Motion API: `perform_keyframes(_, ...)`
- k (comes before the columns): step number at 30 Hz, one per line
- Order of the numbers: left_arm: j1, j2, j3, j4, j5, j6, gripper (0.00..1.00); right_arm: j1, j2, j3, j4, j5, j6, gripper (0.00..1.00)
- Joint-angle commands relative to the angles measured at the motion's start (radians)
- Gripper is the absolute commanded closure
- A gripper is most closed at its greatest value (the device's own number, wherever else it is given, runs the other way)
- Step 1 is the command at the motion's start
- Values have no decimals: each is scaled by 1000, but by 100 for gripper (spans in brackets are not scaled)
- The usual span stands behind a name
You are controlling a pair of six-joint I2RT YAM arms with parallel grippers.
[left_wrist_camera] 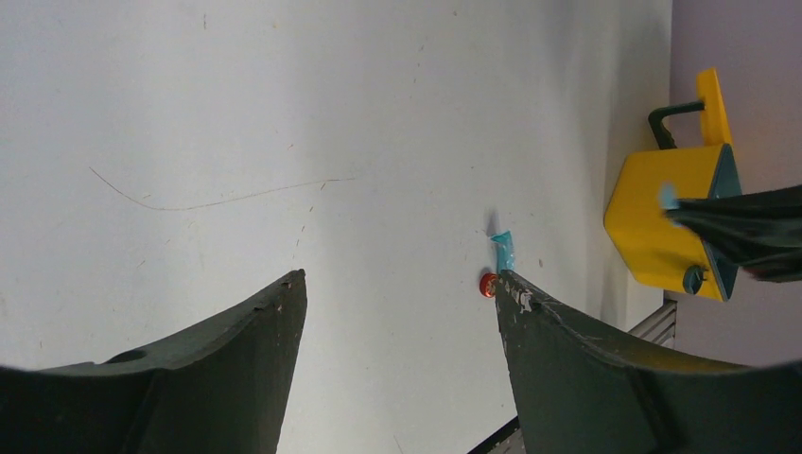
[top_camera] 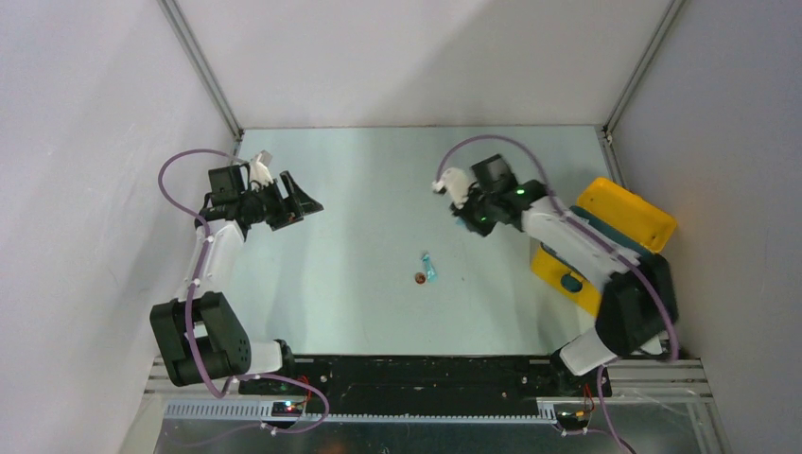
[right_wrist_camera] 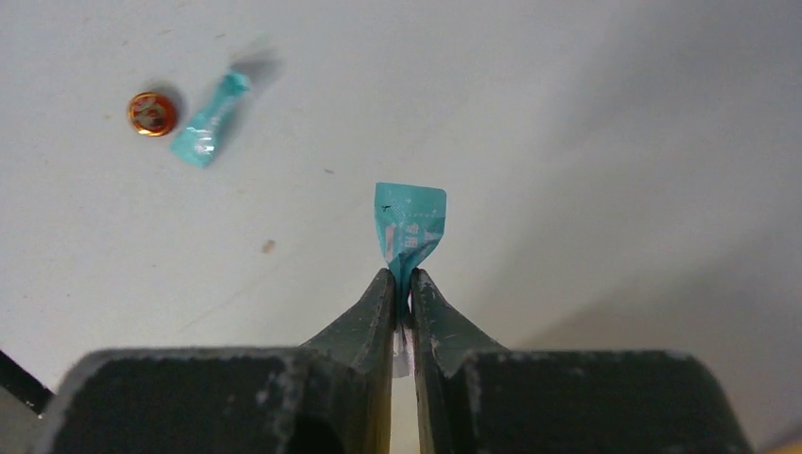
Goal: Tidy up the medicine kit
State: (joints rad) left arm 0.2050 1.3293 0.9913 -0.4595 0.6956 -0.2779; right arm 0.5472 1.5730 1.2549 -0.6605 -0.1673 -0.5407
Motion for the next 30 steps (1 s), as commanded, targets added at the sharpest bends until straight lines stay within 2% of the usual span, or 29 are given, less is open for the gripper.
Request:
perform_keyframes(1, 2, -3, 21, 3, 29, 23, 22, -147, -195, 1, -102, 44, 24, 87)
perform_keyframes(4, 2, 8, 29, 2, 33, 19, 22, -277, -343, -22, -147, 43, 0, 87)
perform_keyframes(7, 1, 18, 32, 2, 43, 15, 22, -475, -486, -70, -179, 24, -77, 87)
perform_keyframes(8, 1, 22, 33, 2, 43, 14, 22, -506, -511, -93, -202, 10, -124, 87)
perform_keyframes(9, 0, 24, 33, 3, 45, 14, 22, -596, -561, -105, -214, 3, -151, 87)
perform_keyframes(12, -1, 31, 36, 3, 46, 15, 22, -732, -650, -179, -264, -26, -301, 88)
perform_keyframes(16, -3, 42, 43, 2, 50, 13, 22, -897, -712, -236, -323, -92, -405, 88)
perform_keyframes(23, -7, 55, 51, 3, 51, 7, 23, -946, -658, -315, -386, -100, -437, 89)
perform_keyframes(25, -8, 56, 52, 3, 50, 5, 23, -951, -643, -335, -378, -93, -438, 86)
perform_keyframes(28, -10, 55, 54, 3, 55, 4, 23, -954, -642, -345, -352, -64, -430, 67)
perform_keyframes(30, -11, 52, 53, 2, 60, 2, 23, -954, -660, -335, -328, -56, -426, 58)
